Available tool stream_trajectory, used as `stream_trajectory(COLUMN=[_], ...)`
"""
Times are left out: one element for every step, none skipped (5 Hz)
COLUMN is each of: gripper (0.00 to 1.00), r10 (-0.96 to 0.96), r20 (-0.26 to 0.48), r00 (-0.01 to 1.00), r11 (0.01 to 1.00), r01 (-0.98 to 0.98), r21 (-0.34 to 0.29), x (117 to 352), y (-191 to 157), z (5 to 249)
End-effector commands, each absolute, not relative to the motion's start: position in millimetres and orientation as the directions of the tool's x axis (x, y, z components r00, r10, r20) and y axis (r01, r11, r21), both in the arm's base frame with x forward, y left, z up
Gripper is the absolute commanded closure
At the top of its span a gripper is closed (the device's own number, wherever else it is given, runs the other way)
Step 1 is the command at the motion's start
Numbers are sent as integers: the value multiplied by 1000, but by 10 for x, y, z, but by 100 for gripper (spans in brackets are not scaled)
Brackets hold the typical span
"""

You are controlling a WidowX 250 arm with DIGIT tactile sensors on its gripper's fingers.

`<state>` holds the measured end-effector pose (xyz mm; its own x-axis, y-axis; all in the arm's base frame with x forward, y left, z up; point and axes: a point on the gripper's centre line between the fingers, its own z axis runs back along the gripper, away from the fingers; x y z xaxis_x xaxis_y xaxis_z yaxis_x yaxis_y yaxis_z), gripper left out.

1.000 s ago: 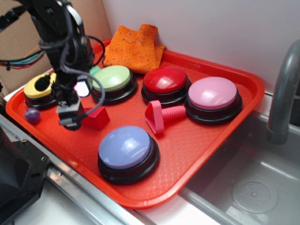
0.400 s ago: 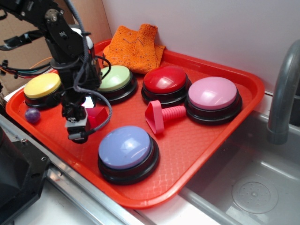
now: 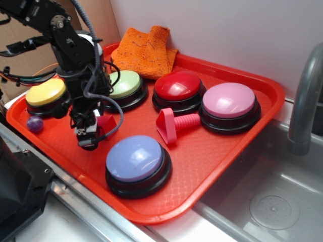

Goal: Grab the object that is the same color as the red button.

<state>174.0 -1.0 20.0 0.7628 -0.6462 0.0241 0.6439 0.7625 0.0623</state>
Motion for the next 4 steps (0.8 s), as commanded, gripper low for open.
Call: stream_trajectory(gripper=[100,100,100,100], r10=[-596,-394,-202,16], r20=[47,37,23,84], r00=[801,918,979,996], r11=[802,919,979,1000], r01=[593,393,202,-14], r21=[67,37,-4,-26], x=[1754,1730,1708,1751], y=[-42,-45,-42,-133], z=[399,634,877,1287])
